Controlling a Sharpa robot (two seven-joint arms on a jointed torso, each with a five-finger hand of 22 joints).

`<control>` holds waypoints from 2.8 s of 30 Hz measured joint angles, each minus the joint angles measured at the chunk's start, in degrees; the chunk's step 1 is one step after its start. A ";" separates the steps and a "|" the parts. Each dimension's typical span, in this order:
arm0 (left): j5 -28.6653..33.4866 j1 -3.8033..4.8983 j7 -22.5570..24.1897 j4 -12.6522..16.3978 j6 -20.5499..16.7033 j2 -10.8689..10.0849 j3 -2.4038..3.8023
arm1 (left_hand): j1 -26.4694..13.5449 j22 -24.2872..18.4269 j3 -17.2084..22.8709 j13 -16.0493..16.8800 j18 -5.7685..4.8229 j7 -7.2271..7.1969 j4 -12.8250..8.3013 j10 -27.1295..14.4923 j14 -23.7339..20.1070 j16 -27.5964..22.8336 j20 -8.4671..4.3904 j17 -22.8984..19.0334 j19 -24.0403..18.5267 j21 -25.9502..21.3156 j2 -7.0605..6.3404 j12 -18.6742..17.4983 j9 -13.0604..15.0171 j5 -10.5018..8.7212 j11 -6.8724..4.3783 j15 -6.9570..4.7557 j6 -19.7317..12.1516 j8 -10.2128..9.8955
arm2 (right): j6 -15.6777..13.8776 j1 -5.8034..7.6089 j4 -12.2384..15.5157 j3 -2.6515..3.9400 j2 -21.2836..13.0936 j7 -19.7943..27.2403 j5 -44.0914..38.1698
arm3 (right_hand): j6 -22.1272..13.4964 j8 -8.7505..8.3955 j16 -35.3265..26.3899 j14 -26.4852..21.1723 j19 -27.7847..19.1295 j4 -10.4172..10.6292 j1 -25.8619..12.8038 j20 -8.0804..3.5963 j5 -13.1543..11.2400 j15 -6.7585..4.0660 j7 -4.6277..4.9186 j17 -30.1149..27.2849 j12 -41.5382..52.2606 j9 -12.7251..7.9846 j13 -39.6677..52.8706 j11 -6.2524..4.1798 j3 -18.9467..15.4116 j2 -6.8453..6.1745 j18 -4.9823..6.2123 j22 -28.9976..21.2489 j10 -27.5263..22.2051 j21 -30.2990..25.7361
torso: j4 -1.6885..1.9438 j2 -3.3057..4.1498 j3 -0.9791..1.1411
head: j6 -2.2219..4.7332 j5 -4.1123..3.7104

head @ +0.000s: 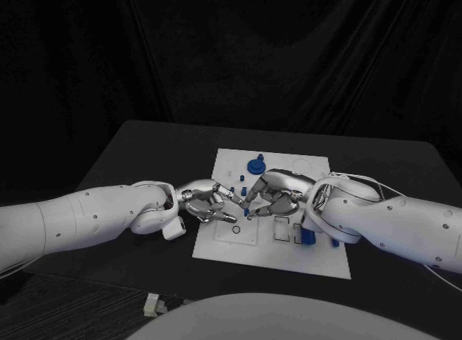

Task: Assemble the parts on the task board

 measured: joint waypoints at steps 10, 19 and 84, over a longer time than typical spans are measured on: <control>0.00 0.00 0.00 0.98 -1.13 -1.94 0.02 | 0.00 0.00 0.00 -0.02 -0.01 0.00 0.00 0.00 0.00 0.00 0.38 -0.01 0.04 0.00 0.00 0.00 0.00 0.22 0.00 0.00 0.00 0.00 | 0.37 0.00 -1.31 0.00 0.26 -0.07 0.00 | 0.00 0.00 0.00 0.00 0.00 -0.17 0.00 0.00 0.00 0.00 0.00 0.00 0.00 0.00 0.00 0.00 0.17 0.00 0.00 -0.01 0.00 0.00 | 0.01 0.00 -0.01 | 0.00 0.02; 0.00 0.00 -0.01 2.09 -2.06 -3.63 0.01 | 0.00 0.00 -0.16 -0.02 0.00 0.21 0.17 -0.20 -0.20 0.00 0.38 -0.01 0.04 0.00 0.00 0.00 0.01 0.22 0.20 0.20 -0.21 0.00 | 0.93 -0.11 -3.29 0.00 1.11 -0.10 0.00 | 0.11 0.00 0.00 -0.21 -0.21 -0.33 0.25 0.21 0.00 0.21 0.11 0.00 0.00 -0.11 0.02 0.20 0.33 0.25 0.00 -0.01 0.21 -0.37 | 0.04 -0.02 -0.01 | 0.00 -0.03; 0.00 0.00 -0.39 3.16 -2.36 -4.61 0.00 | -0.22 0.03 -0.47 -0.02 -0.01 0.43 0.48 -0.01 -0.21 0.00 0.57 -0.04 0.24 0.00 0.22 0.01 0.07 0.67 0.39 0.60 0.01 0.23 | 2.59 -2.26 -9.01 0.01 4.83 -0.18 -2.93 | 0.20 -0.01 0.00 -0.05 -0.40 -0.64 0.54 0.40 0.22 0.37 0.20 -0.01 0.01 -0.28 0.11 0.41 0.32 0.53 0.00 0.00 0.00 -0.59 | 0.03 0.01 -0.02 | 0.00 -0.34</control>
